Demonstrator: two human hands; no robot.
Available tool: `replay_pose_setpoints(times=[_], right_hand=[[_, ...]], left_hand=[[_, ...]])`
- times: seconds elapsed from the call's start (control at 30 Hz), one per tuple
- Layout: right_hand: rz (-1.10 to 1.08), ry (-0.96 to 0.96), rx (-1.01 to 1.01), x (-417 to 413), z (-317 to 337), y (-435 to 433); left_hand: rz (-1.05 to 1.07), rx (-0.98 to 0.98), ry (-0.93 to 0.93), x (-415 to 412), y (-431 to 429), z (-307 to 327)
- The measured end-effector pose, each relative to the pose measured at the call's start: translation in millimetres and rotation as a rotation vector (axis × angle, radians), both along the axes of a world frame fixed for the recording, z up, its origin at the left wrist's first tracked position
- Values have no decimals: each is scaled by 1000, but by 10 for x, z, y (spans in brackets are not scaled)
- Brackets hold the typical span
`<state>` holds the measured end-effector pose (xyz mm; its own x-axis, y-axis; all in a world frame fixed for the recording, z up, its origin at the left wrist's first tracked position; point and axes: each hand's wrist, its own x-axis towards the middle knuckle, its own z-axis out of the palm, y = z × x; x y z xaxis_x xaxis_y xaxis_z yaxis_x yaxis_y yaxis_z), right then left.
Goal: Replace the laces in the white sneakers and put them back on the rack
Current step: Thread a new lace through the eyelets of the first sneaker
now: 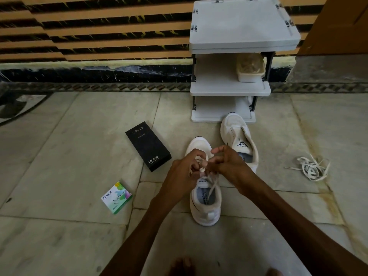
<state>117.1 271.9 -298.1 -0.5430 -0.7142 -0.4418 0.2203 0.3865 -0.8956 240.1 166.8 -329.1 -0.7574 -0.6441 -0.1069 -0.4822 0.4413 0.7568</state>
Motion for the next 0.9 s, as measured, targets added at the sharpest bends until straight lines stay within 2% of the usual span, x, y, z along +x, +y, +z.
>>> replay_pose_setpoints(times=[0.07,0.17,0.33,0.4,0.5,0.57,0.67,0.77,0.9], right_hand=[[59,224,21,-6,27,4],[177,570,-62,4,-1,38],[351,1133,-88,116,-95,58],[361,1286,-138,150,-135,69],[328,1377,-195,157,-192,87],[297,1362,-231,162,-214,91],[287,1313,-262,187,-192,107],[298,1266,-256,199,-175,120],[225,1218,-214,215,-190,141]], left_hand=[[-52,3,-21,1,-35,-39],[-143,48,51,23,-90,81],[-149,60,60,-14,-72,97],[-140,73,85,-4,-61,96],[-97,157,101,-2,-61,69],[-66,292,48,-36,-103,46],[-151,522,-85,-99,-215,106],[-144,697,-104,-151,-324,131],[12,658,-77,-187,-336,75]])
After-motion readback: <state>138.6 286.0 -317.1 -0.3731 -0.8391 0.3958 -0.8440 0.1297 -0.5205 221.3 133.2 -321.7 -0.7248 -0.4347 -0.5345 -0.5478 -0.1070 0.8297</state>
